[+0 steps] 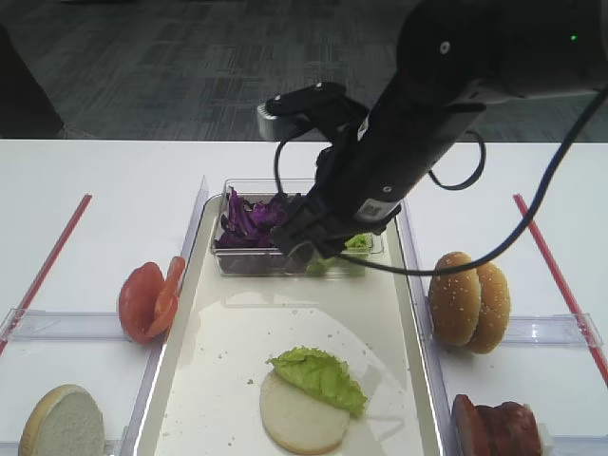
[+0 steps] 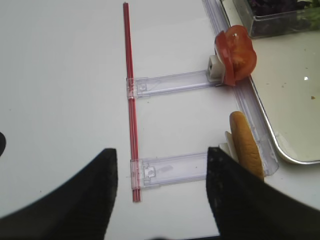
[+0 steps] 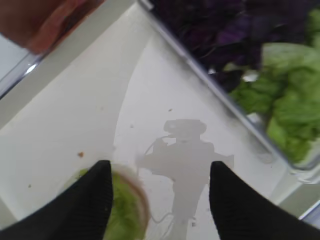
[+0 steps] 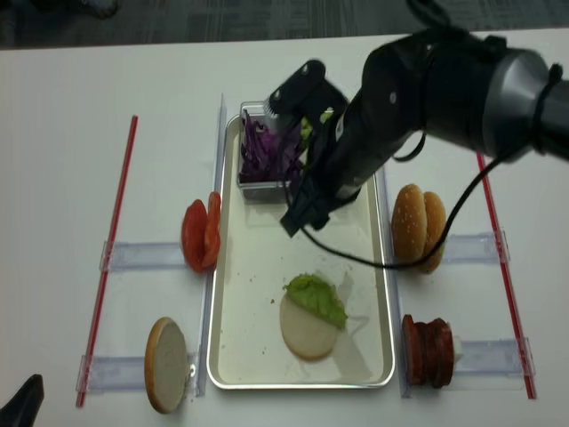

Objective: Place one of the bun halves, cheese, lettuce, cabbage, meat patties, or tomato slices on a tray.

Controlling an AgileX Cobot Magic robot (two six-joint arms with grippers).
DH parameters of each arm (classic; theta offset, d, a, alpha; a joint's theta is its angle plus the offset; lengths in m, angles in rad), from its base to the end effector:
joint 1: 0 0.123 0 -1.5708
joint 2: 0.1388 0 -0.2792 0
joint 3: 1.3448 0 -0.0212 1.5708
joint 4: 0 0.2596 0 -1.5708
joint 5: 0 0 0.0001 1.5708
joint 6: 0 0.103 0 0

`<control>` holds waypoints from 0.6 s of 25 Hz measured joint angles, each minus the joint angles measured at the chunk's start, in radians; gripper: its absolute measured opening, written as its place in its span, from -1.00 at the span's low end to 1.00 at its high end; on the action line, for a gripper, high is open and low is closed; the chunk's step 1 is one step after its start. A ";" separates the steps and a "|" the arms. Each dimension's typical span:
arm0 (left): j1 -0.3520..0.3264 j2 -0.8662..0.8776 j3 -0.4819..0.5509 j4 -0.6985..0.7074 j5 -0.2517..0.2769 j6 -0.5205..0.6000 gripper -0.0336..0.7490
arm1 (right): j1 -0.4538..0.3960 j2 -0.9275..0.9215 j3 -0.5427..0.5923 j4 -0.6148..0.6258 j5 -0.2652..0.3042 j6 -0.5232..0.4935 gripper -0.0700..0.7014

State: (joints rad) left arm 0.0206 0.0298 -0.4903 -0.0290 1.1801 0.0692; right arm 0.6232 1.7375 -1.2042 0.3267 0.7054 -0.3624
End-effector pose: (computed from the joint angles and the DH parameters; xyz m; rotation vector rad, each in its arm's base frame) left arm 0.0184 -0.0024 0.2622 0.0563 2.2021 0.0144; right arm 0.2885 0.2338 0.2055 -1.0394 2.5258 0.4350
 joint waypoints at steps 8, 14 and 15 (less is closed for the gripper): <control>0.000 0.000 0.000 0.000 0.000 0.000 0.02 | -0.199 0.000 -0.004 -0.024 -0.048 0.019 0.37; 0.000 0.000 0.000 0.000 0.000 0.000 0.02 | -0.334 0.000 -0.004 -0.059 -0.058 0.051 0.37; 0.000 0.000 0.000 0.000 0.000 0.000 0.02 | -0.353 0.000 -0.004 -0.064 -0.061 0.067 0.37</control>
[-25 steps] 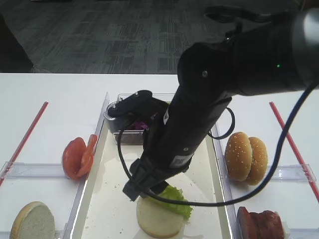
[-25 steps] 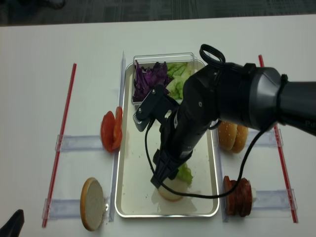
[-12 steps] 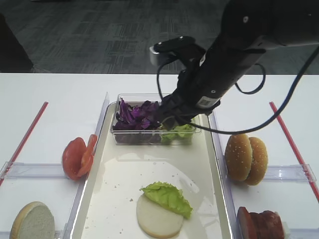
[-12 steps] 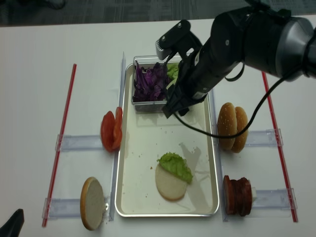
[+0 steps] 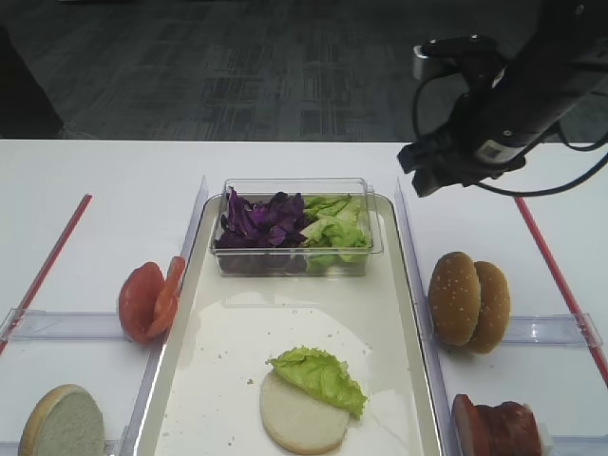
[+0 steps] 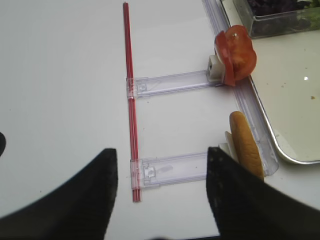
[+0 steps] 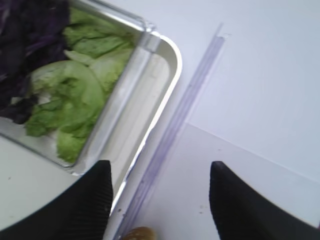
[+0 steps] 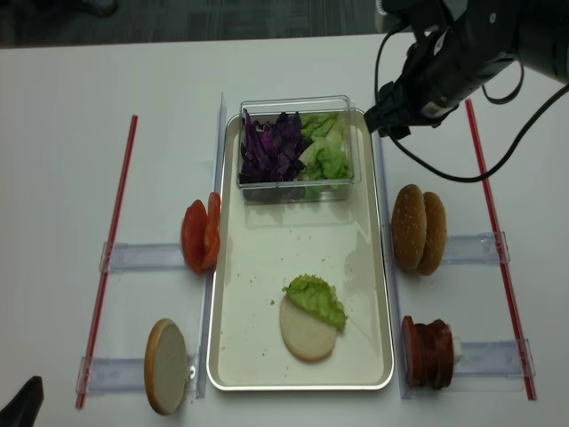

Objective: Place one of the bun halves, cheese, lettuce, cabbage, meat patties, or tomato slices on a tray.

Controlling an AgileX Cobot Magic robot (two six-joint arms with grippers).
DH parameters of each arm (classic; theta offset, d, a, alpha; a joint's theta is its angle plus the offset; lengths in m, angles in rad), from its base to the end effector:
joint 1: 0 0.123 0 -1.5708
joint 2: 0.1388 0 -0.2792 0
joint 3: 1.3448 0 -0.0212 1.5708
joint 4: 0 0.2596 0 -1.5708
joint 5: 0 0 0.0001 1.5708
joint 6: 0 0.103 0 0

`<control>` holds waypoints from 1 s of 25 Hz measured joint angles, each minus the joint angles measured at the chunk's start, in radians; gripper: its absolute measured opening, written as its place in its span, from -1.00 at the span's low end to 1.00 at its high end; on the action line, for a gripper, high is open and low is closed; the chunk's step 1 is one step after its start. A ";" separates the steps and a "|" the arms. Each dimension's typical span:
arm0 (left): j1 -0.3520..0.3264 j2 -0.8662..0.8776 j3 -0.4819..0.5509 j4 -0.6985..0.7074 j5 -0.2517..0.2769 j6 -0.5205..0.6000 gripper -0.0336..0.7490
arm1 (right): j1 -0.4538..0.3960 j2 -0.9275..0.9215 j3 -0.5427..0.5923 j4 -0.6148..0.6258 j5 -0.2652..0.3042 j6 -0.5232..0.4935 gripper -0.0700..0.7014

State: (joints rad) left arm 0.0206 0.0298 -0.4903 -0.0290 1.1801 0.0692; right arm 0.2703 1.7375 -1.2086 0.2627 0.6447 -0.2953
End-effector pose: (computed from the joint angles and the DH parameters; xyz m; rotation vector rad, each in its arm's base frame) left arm 0.0184 -0.0024 0.2622 0.0563 2.2021 0.0144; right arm 0.3585 0.1160 0.2082 -0.5178 2.5940 0.2698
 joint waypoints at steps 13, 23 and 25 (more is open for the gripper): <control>0.000 0.000 0.000 0.000 0.000 0.000 0.02 | -0.227 0.000 0.000 -0.081 0.026 0.097 0.37; 0.000 0.000 0.000 0.000 0.000 0.000 0.02 | -0.254 -0.030 0.007 -0.132 0.078 0.144 0.37; 0.000 0.000 0.000 0.000 0.000 0.000 0.02 | -0.254 -0.067 0.029 -0.134 0.078 0.144 0.37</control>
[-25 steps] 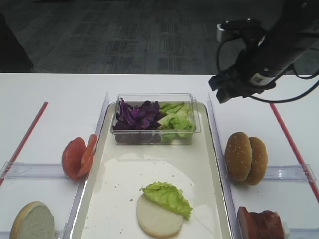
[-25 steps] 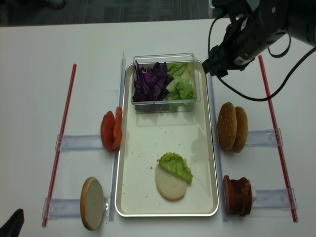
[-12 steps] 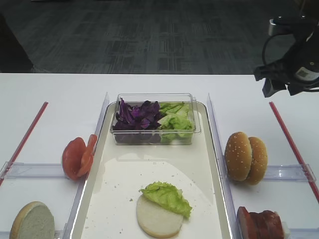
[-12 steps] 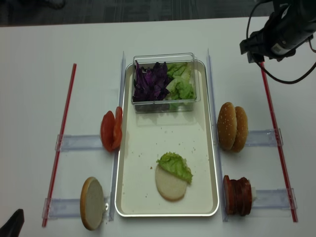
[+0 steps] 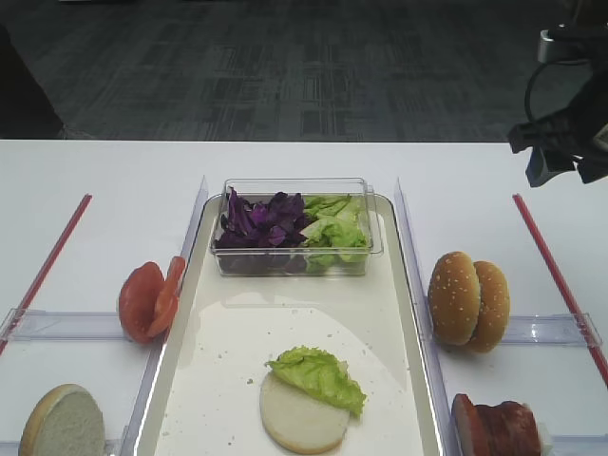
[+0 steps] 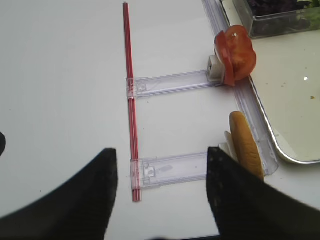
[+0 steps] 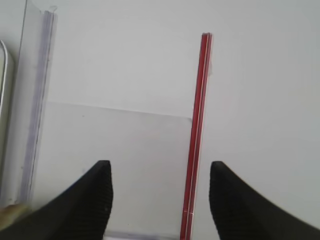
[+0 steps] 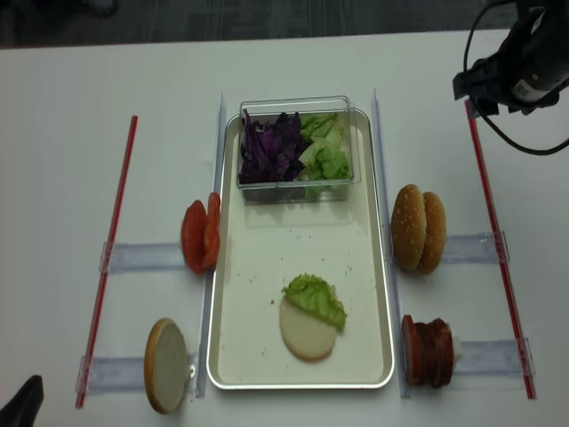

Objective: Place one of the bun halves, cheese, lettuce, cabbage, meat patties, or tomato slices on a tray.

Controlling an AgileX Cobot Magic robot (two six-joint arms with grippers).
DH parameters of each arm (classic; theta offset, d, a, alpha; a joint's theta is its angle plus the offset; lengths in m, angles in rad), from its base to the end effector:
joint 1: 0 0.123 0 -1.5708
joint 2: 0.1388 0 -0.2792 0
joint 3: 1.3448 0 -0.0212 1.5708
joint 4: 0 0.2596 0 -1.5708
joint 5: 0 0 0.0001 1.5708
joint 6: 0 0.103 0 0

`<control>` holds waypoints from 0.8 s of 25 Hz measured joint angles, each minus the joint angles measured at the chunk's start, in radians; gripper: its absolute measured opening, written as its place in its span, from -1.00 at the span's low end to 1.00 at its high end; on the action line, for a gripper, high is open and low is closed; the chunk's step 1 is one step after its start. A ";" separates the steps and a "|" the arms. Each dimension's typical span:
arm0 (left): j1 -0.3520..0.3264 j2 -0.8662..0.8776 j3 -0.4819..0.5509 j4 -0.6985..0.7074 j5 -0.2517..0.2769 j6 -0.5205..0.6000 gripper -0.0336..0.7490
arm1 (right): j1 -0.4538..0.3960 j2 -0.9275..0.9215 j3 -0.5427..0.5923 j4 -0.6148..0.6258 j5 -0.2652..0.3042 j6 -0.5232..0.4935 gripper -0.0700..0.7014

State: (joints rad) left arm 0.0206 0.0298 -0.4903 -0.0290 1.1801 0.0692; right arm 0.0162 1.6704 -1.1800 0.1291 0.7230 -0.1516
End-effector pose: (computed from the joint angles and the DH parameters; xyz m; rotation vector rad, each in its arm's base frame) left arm 0.0184 -0.0024 0.2622 0.0563 2.2021 0.0144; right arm 0.3573 0.0146 0.2194 -0.1213 2.6870 0.1030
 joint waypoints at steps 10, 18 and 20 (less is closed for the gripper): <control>0.000 0.000 0.000 0.000 0.000 0.000 0.02 | 0.000 -0.279 0.203 -0.008 0.013 0.004 0.37; 0.000 0.000 0.000 0.000 0.000 0.000 0.02 | 0.000 -0.600 0.431 -0.008 0.076 0.004 0.36; 0.000 0.000 0.000 0.000 0.000 0.000 0.02 | 0.000 -0.675 0.479 -0.008 0.106 0.004 0.36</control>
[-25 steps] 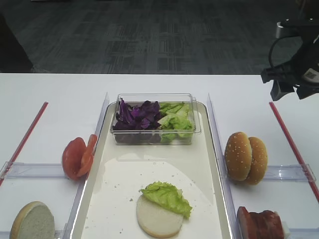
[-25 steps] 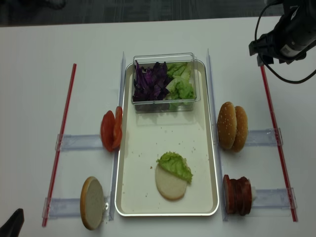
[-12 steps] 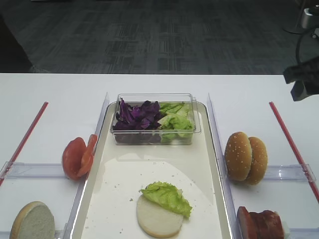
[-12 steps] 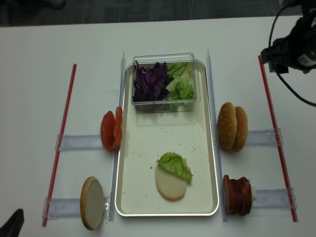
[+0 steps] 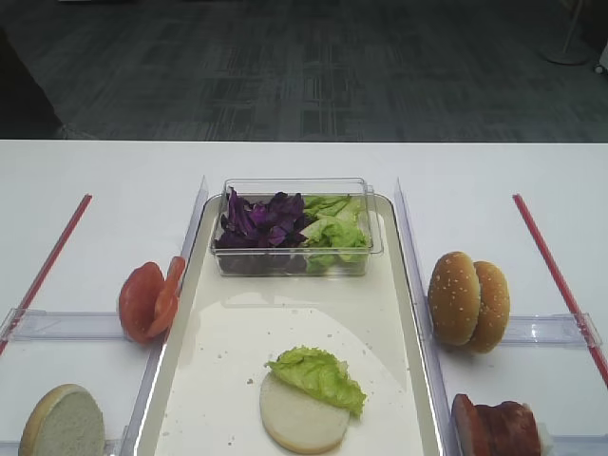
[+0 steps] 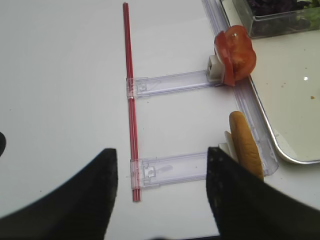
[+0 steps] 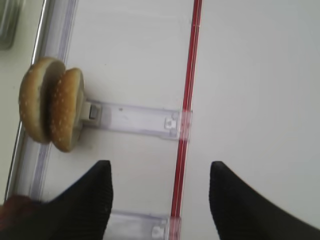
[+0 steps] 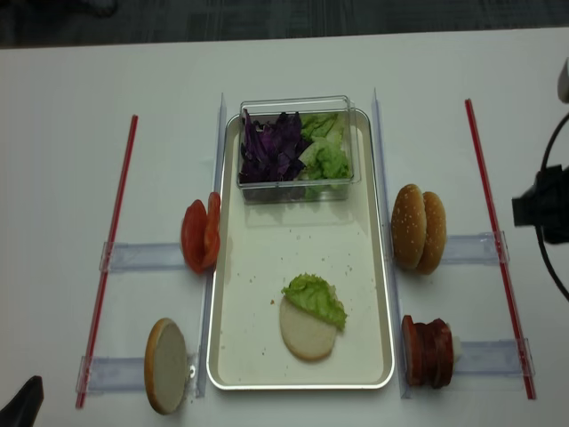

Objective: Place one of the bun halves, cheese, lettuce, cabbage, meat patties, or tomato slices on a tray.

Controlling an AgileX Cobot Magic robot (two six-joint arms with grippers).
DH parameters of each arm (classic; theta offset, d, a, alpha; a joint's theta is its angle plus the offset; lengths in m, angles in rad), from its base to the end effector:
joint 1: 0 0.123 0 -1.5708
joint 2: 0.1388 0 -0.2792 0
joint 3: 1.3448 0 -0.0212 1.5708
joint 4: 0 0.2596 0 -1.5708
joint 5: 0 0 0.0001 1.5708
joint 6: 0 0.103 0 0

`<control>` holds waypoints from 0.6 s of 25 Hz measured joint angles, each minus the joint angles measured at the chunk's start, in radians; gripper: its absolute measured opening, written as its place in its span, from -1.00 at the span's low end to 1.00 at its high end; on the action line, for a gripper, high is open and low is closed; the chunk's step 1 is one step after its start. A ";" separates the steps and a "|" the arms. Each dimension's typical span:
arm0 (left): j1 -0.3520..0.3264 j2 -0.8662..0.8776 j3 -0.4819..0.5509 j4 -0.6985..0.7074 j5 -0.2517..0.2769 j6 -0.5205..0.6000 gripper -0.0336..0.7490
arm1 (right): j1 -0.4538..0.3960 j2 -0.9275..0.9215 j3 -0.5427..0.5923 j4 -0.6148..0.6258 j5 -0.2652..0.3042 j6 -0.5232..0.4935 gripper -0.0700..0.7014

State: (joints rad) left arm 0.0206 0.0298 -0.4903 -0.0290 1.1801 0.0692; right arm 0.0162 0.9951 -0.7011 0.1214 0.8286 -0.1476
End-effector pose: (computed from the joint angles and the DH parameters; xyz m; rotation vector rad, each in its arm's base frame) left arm 0.0184 -0.0024 0.2622 0.0563 2.2021 0.0144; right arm 0.1927 0.0123 0.2553 -0.1380 2.5955 0.0985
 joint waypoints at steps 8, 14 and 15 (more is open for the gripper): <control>0.000 0.000 0.000 0.000 0.000 0.000 0.02 | 0.000 -0.314 0.126 0.008 0.149 0.044 0.36; 0.000 0.000 0.000 0.000 0.000 0.000 0.02 | 0.000 -0.504 0.151 0.008 0.281 0.048 0.36; 0.000 0.000 0.000 0.000 0.000 0.000 0.02 | 0.000 -0.530 0.151 0.008 0.299 0.048 0.36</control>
State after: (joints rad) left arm 0.0206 0.0298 -0.4903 -0.0290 1.1801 0.0692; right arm 0.0162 0.4649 -0.5498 0.1292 1.1273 -0.0996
